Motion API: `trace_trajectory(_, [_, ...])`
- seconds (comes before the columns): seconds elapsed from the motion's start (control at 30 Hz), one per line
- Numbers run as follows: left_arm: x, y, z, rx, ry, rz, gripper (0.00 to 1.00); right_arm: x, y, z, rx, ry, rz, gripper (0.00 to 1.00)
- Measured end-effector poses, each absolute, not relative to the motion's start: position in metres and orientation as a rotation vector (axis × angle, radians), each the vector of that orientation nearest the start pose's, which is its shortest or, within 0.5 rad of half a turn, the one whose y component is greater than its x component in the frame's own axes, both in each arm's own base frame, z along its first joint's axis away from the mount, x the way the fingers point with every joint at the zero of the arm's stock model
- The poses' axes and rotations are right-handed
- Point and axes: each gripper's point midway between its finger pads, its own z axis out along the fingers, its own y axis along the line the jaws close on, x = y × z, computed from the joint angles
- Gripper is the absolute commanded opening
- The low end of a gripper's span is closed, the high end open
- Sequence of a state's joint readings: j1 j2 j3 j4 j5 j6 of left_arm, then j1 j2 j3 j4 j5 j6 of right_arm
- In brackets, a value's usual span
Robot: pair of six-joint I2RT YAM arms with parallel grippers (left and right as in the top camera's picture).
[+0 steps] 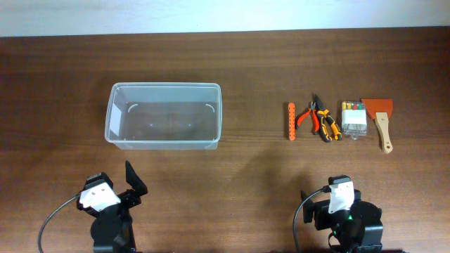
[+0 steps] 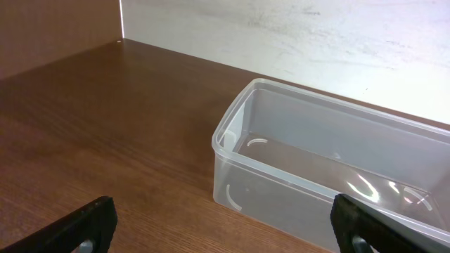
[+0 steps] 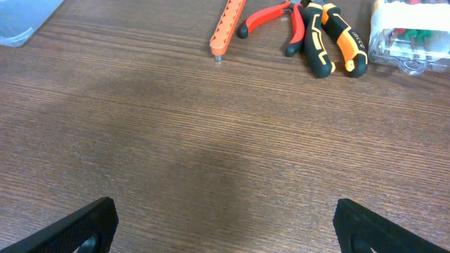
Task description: Pack container
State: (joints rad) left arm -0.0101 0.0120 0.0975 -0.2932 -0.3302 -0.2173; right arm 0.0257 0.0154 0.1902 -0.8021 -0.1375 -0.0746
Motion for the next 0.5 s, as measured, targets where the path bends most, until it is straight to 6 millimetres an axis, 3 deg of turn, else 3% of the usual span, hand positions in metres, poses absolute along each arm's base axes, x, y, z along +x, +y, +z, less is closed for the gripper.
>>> trace_trajectory(0.17, [0.2291, 0.044, 0.1486, -0.381, 1.726, 0.1, 0.99, 0.184, 0.0283, 0.0759, -0.188, 2.186, 0.123, 0.99])
trace_trajectory(0.5, [0.2291, 0.044, 0.1486, -0.381, 1.726, 0.1, 0.99, 0.184, 0.0283, 0.0759, -0.187, 2.186, 0.123, 0.99])
